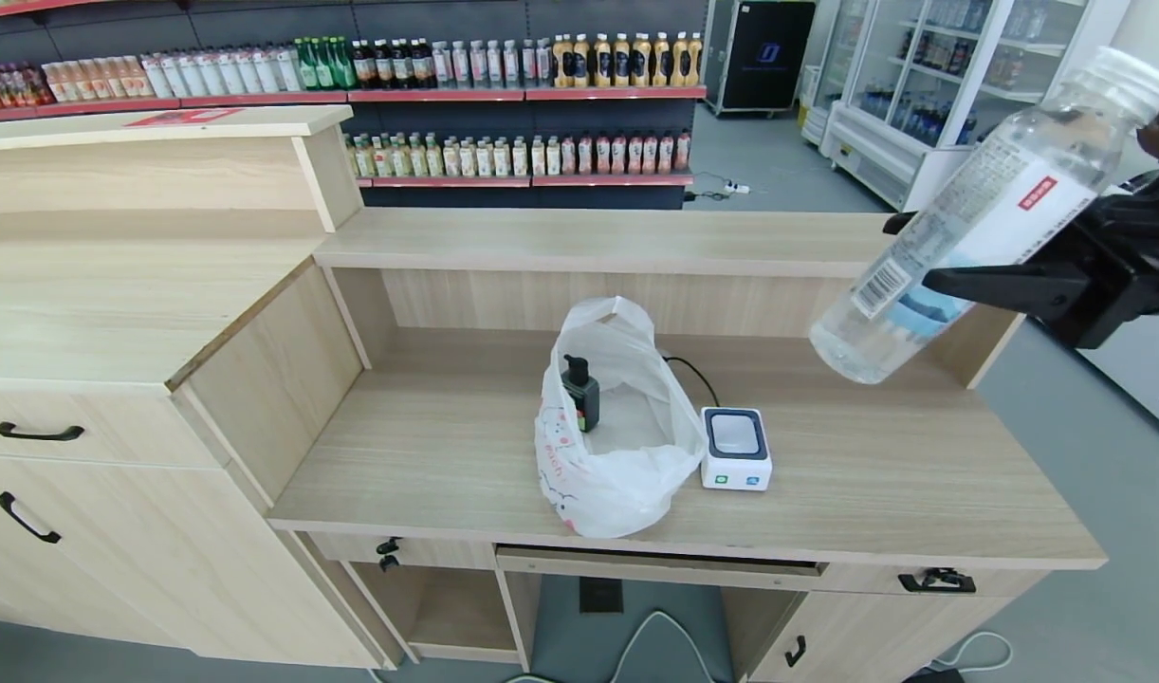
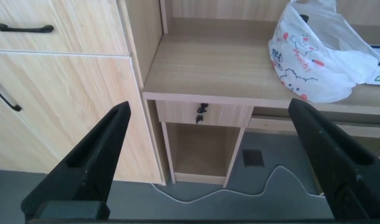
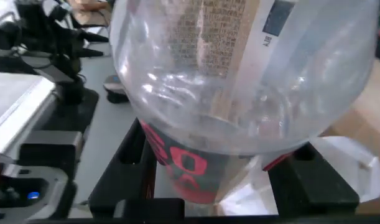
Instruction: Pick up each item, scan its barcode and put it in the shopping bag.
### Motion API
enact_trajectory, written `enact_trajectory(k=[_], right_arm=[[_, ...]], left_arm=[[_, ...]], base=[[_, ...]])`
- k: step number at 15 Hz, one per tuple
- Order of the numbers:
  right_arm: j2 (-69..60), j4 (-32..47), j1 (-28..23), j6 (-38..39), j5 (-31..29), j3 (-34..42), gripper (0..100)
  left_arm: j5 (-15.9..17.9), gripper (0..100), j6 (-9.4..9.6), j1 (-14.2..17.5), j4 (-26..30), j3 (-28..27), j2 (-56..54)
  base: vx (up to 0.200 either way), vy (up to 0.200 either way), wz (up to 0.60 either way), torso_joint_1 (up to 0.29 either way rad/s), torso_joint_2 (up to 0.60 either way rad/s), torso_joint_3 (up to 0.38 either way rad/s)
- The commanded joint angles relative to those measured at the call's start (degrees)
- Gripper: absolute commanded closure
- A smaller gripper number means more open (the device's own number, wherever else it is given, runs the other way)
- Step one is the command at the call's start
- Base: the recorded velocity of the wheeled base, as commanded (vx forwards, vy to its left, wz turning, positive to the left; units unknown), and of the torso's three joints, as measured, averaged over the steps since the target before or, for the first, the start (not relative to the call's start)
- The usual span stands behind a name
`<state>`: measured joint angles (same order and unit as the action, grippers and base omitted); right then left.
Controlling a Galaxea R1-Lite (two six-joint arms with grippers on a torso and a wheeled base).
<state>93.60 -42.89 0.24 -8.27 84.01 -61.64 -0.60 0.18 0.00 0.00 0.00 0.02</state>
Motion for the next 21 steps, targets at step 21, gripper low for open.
enact_trajectory(k=[21], right_arm=[[-2.37, 1.40, 21.03, -6.50, 5.38, -0.24, 100]], left_arm=[[-0.02, 0, -0.01, 0.00, 0.00, 0.00, -0.02]], base=[[0.000, 0.000, 0.00, 0.000, 0.00, 0.000]])
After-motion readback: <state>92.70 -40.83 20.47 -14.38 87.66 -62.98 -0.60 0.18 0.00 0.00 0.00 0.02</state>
